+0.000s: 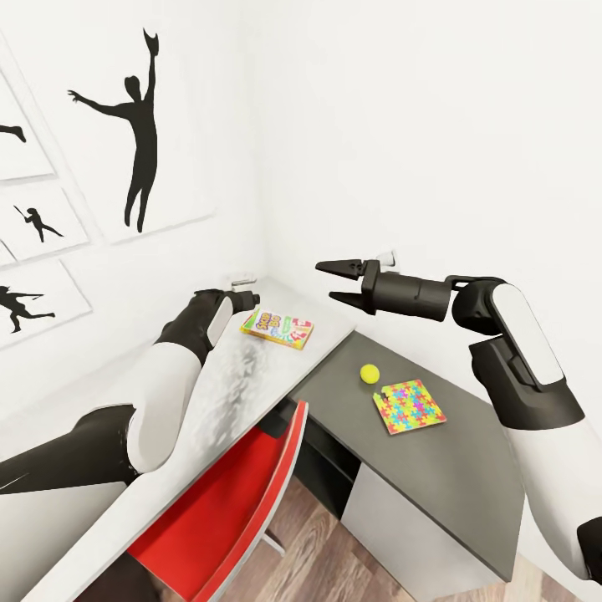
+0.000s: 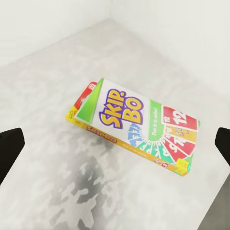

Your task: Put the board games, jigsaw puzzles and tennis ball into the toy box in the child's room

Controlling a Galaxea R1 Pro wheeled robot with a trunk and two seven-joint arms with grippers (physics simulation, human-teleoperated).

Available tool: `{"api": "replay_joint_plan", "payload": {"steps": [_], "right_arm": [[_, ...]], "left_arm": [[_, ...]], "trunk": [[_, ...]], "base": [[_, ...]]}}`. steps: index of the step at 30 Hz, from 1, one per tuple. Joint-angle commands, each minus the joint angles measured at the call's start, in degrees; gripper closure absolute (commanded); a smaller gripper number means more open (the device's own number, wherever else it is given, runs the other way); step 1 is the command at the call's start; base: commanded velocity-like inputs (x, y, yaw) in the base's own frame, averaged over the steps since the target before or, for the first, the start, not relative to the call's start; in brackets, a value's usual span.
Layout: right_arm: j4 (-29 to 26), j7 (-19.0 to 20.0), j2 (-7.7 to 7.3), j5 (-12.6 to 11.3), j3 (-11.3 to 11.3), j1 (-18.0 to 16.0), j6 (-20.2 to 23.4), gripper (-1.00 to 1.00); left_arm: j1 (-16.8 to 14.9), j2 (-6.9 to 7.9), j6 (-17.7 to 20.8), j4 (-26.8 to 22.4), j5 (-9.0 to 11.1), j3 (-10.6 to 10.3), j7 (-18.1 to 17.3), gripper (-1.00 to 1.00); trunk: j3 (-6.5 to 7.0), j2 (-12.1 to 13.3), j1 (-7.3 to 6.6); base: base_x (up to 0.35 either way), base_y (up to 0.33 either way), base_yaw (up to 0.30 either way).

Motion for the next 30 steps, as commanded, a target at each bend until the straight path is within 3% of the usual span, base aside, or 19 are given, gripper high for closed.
{"api": "replay_joint_plan", "payload": {"steps": [1, 30], "right_arm": [[0.0, -0.6, -0.05, -0.6, 0.0, -0.1, -0.1, -1.00], [0.0, -1.2, -0.02, -0.5, 0.1, -0.1, -0.8, -1.00]], "left_arm": [[-0.1, -0.08, 0.3, -0.1, -0.4, 0.4, -0.1, -1.00], [0.0, -0.08, 0.2, -0.1, -0.5, 0.3, 0.0, -1.00]], "trunk": [[-0.12, -0.1, 0.04], [-0.12, -0.1, 0.04]], "base": [[0.019, 0.000, 0.000], [0.100, 0.017, 0.000]]}}
